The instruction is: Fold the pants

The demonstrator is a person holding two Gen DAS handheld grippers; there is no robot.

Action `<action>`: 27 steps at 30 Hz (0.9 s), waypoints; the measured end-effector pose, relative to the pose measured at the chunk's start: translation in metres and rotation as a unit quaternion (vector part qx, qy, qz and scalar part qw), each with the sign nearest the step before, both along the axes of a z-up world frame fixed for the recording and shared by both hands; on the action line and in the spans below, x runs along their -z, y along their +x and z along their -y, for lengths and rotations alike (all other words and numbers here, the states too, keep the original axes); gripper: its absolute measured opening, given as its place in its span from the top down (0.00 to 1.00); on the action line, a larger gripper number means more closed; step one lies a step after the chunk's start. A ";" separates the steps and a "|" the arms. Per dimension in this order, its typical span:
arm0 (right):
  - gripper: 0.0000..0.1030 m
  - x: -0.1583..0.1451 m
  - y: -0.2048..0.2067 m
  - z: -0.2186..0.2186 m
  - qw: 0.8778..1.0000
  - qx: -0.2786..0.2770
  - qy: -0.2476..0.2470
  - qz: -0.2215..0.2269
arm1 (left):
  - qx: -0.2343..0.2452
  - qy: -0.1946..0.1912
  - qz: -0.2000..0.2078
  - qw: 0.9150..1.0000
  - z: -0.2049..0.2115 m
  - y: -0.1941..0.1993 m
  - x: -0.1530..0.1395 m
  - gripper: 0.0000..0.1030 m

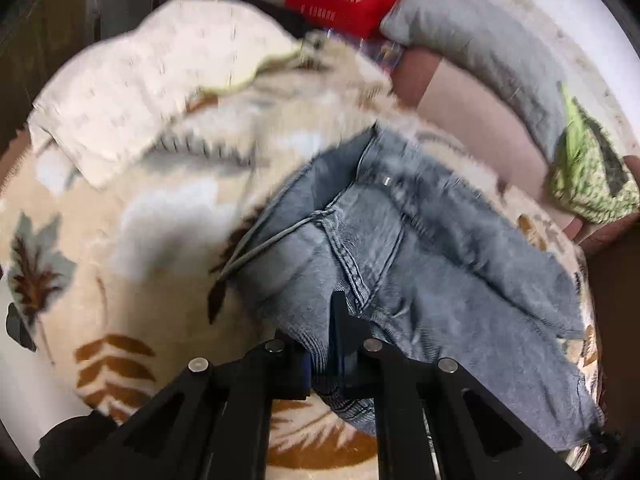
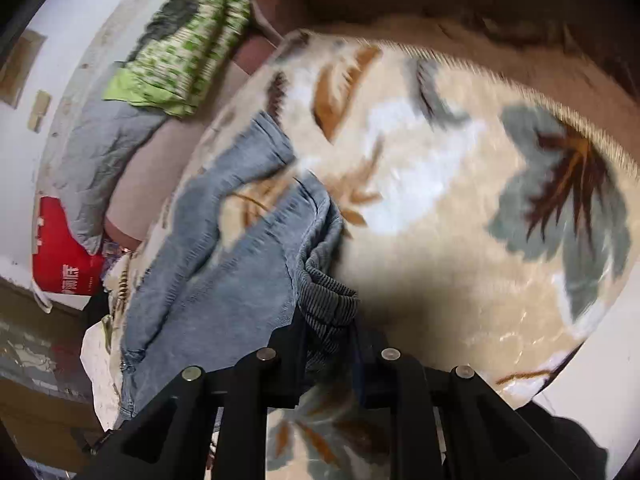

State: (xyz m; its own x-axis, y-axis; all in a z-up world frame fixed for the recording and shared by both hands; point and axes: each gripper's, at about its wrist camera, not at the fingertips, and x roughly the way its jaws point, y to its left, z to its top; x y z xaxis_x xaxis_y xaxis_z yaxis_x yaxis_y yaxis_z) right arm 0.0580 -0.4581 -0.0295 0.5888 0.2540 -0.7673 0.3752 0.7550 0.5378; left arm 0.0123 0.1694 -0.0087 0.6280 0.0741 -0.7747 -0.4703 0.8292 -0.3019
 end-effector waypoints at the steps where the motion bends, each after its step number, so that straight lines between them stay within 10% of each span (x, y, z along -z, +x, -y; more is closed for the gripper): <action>1: 0.81 -0.008 0.000 0.000 1.000 -0.002 -0.009 0.008 | -0.003 -0.007 0.010 1.000 0.001 -0.006 -0.005 0.92; 5: 0.81 -0.027 -0.003 0.002 0.998 -0.007 -0.061 0.012 | -0.001 -0.006 0.034 0.999 0.014 -0.031 -0.017 0.92; 10: 0.68 0.032 0.012 0.011 0.989 -0.041 -0.064 -0.123 | 0.001 -0.026 -0.067 0.997 0.013 -0.026 0.031 0.85; 16: 0.44 -0.010 -0.013 0.026 0.994 -0.012 -0.074 -0.075 | -0.030 0.031 -0.025 0.999 0.010 -0.046 -0.018 0.38; 22: 0.39 -0.055 0.021 0.006 0.997 -0.056 -0.060 0.004 | 0.028 0.112 0.029 0.993 0.041 -0.026 -0.061 0.38; 27: 0.37 -0.009 0.071 -0.021 0.994 -0.106 -0.008 -0.026 | 0.086 0.127 -0.033 0.988 0.065 0.015 -0.020 0.38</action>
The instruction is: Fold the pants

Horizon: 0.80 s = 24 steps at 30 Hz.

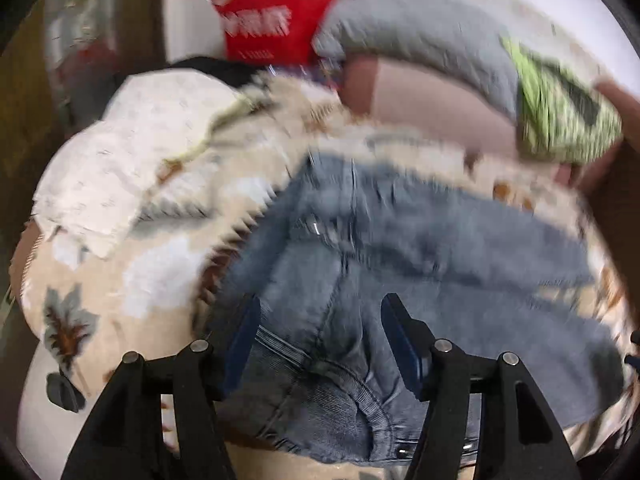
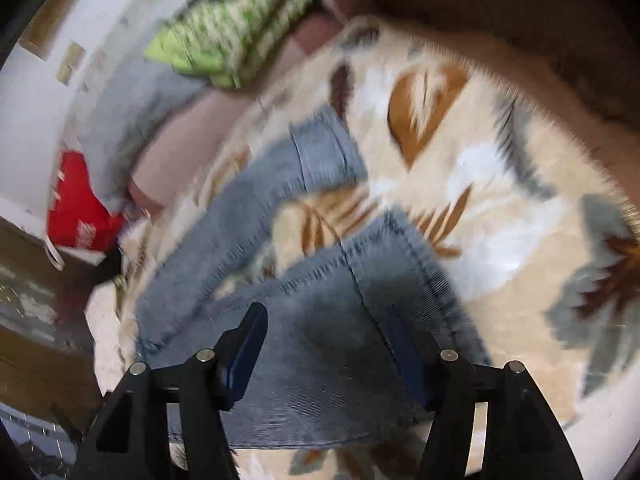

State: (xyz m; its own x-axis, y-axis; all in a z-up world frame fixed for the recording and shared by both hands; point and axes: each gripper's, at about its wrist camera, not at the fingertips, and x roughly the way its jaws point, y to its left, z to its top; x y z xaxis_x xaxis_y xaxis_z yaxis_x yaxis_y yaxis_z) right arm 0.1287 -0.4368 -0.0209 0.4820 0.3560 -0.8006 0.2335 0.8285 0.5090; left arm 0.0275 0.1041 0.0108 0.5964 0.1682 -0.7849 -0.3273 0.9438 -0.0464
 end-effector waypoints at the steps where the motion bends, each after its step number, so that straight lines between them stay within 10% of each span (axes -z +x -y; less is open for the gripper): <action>1: 0.37 0.014 0.004 0.000 1.000 -0.002 -0.014 -0.022 | 0.003 0.005 -0.026 1.000 0.000 0.006 0.014 0.38; 3: 0.42 0.042 0.006 0.010 0.998 0.012 -0.020 -0.057 | -0.004 0.001 -0.093 0.996 -0.006 0.016 0.050 0.38; 10: 0.39 -0.009 0.027 0.011 0.993 0.002 -0.114 -0.006 | 0.016 0.007 -0.023 1.000 0.002 0.024 0.023 0.32; 16: 0.36 0.039 0.066 0.000 0.973 -0.053 -0.211 -0.074 | 0.038 0.029 -0.059 0.997 0.006 0.039 0.061 0.24; 20: 0.91 0.023 0.070 -0.010 0.969 -0.064 -0.231 -0.060 | 0.039 0.031 -0.058 0.997 0.008 0.042 0.060 0.24; 24: 0.91 0.020 0.068 -0.011 0.956 -0.029 -0.288 -0.052 | 0.039 0.023 -0.058 0.997 0.005 0.042 0.058 0.24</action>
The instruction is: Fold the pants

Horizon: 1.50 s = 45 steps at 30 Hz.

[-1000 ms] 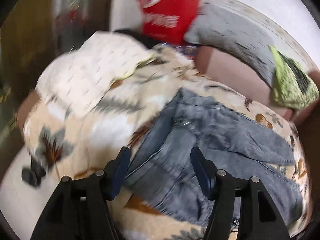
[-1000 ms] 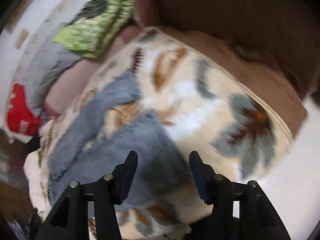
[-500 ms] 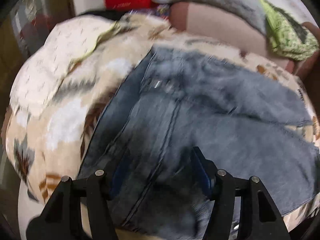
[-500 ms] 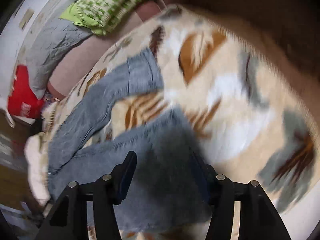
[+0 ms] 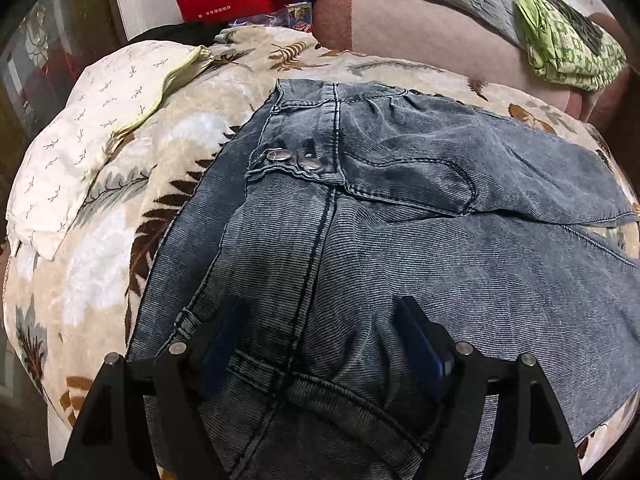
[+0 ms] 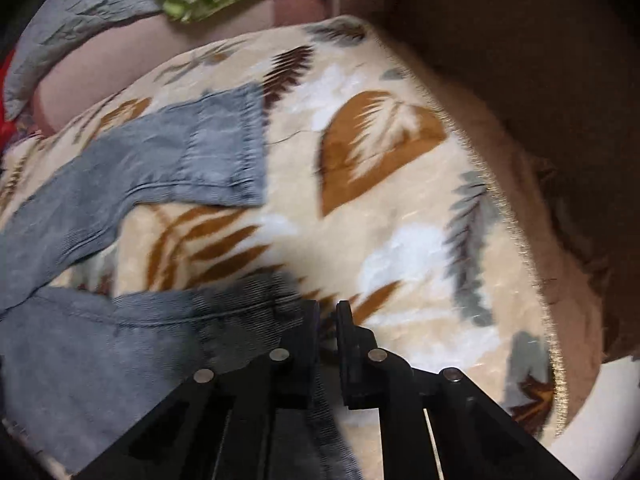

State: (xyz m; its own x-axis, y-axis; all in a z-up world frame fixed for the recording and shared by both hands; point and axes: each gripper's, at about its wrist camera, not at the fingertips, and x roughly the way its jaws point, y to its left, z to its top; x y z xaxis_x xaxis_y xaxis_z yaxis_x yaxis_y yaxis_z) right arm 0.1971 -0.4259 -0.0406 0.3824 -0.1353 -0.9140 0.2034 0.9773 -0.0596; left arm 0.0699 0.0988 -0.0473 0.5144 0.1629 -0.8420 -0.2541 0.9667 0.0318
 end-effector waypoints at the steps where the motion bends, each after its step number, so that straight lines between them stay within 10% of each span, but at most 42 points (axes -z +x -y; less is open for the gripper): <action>1: 0.90 0.006 0.002 0.005 1.000 0.003 0.008 -0.008 | 0.000 0.000 -0.004 1.000 -0.001 0.001 -0.001 0.24; 6: 0.84 -0.021 -0.018 0.002 0.998 0.013 0.046 0.045 | -0.008 -0.025 0.033 0.999 -0.007 -0.010 -0.024 0.24; 11: 0.38 -0.031 -0.041 -0.029 0.989 -0.057 0.123 0.061 | -0.007 -0.038 0.036 0.999 -0.008 -0.003 -0.020 0.24; 14: 0.40 0.016 -0.029 -0.024 0.989 -0.046 0.137 -0.025 | 0.003 0.003 -0.013 1.000 -0.001 0.007 0.006 0.22; 22: 0.38 -0.038 -0.004 -0.014 0.983 -0.060 0.172 0.036 | -0.015 -0.051 0.040 0.998 -0.029 0.031 -0.042 0.22; 34: 0.40 0.019 0.098 0.005 0.975 0.021 0.222 -0.019 | -0.073 -0.089 0.000 0.993 -0.081 0.088 0.000 0.22; 37: 0.82 0.014 0.101 -0.006 0.982 0.004 0.187 -0.028 | -0.070 -0.083 0.000 0.994 -0.079 0.090 0.001 0.21; 42: 0.82 -0.020 0.086 -0.020 0.997 -0.037 0.070 0.000 | -0.059 -0.072 0.001 0.996 -0.079 0.090 -0.008 0.21; 45: 0.75 0.020 0.089 -0.031 0.993 -0.077 0.031 -0.079 | -0.059 -0.074 0.001 0.995 -0.086 0.097 -0.012 0.21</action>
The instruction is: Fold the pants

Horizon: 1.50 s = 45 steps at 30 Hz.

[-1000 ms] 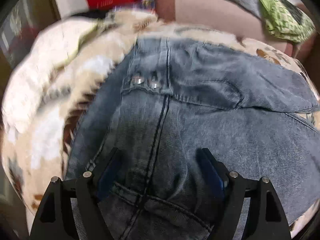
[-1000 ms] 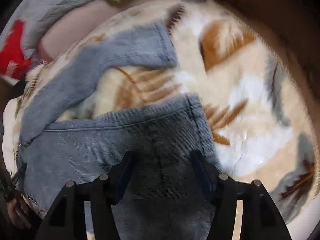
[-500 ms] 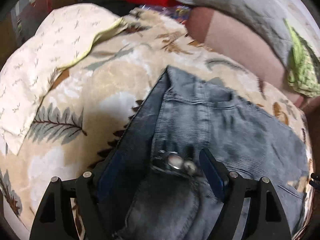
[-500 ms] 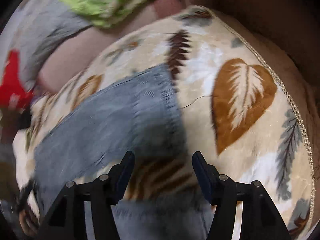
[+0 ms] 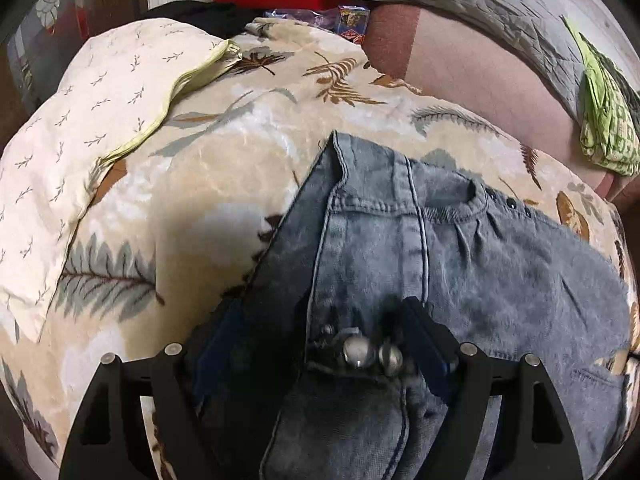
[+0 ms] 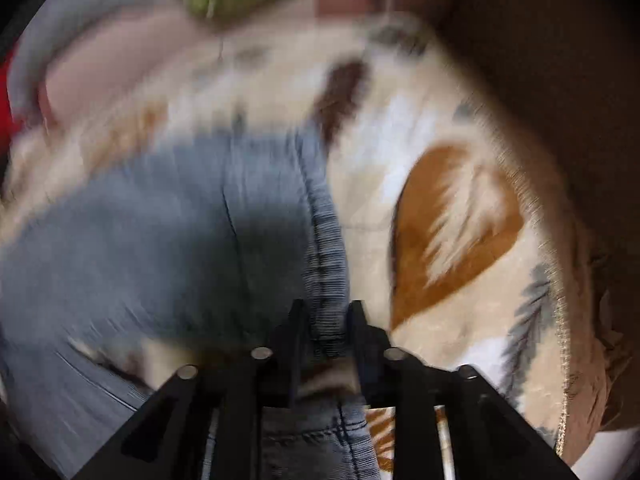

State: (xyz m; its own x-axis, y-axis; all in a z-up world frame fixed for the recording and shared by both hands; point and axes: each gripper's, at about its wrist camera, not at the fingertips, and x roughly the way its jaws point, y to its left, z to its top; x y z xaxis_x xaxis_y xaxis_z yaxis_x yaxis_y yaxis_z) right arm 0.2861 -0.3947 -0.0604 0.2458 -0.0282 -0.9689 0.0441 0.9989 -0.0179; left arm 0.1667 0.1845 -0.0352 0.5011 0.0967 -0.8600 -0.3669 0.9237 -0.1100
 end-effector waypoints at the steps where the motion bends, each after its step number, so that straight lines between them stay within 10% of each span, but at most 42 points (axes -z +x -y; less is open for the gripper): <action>1: 0.72 0.002 0.000 0.001 1.000 0.000 0.001 0.008 | -0.001 -0.012 0.000 1.000 -0.005 0.004 -0.002 0.21; 5: 0.39 -0.024 0.013 0.032 0.990 0.069 0.099 0.078 | -0.012 -0.049 0.018 0.999 -0.029 0.021 -0.013 0.21; 15: 0.39 -0.005 0.095 0.030 0.978 0.067 0.183 0.077 | -0.012 -0.179 0.047 0.983 -0.059 0.107 -0.012 0.21; 30: 0.39 0.002 0.114 0.037 0.980 0.059 0.180 0.061 | 0.007 -0.187 0.020 0.982 -0.041 0.146 0.020 0.53; 32: 0.43 0.007 0.123 0.032 0.980 0.056 0.183 0.059 | 0.010 -0.182 0.020 0.983 -0.039 0.148 0.021 0.53; 35: 0.69 0.013 0.132 0.019 0.989 0.041 0.133 0.056 | 0.007 -0.159 0.003 0.987 -0.037 0.154 0.022 0.96; 37: 0.84 0.012 0.135 0.021 0.990 0.047 0.117 0.057 | 0.005 -0.164 -0.001 0.986 -0.039 0.156 0.024 0.97; 45: 0.81 0.005 0.136 0.012 0.994 0.016 0.092 0.057 | 0.009 -0.183 0.004 0.983 -0.047 0.155 0.021 0.98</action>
State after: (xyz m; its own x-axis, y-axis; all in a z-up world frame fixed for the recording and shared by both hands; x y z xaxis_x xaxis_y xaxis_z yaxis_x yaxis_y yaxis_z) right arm 0.4223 -0.4067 -0.0651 0.3554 0.1371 -0.9246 0.0668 0.9829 0.1714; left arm 0.3221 0.2319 -0.0560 0.5072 -0.2276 -0.8312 -0.3490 0.8276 -0.4396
